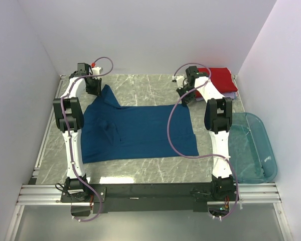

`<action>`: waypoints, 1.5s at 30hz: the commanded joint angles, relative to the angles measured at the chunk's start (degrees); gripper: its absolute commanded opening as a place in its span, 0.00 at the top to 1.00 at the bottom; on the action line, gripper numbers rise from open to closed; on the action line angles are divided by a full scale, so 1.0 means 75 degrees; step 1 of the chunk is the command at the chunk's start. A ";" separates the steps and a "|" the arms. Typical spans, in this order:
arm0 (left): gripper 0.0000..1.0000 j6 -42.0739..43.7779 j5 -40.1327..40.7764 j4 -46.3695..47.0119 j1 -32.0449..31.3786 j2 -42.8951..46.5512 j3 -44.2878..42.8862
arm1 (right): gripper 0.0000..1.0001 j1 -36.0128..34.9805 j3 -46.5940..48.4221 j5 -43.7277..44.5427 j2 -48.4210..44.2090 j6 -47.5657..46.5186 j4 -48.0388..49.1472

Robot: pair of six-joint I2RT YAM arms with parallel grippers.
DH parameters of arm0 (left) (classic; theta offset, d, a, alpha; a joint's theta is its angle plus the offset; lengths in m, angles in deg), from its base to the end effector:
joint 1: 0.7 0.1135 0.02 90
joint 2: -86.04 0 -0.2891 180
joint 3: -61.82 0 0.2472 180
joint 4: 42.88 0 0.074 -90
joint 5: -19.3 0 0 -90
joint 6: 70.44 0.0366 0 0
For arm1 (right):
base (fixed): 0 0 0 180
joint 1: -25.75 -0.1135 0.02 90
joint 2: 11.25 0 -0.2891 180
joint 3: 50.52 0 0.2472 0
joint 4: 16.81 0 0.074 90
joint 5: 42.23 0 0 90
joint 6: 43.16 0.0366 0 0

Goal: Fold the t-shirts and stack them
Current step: Fold the tshirt

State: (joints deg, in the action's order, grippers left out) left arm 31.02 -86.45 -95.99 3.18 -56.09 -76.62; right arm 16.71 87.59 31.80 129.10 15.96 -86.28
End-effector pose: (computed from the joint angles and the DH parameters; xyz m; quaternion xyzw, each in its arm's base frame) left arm 0.5541 0.0276 0.1837 0.1018 0.9446 -0.0924 0.2980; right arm 0.5158 0.0923 0.1846 -0.3545 0.9115 0.1048 0.1805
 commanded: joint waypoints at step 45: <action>1.00 0.1600 -0.2049 -0.0462 0.0924 0.4535 0.3519 | 1.00 0.0291 -0.1625 -0.0344 -0.2460 -0.0711 -0.0169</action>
State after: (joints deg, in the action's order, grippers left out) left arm 40.81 -99.54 -98.94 9.47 -28.22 -51.44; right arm 18.03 75.83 29.88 116.69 12.36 -86.89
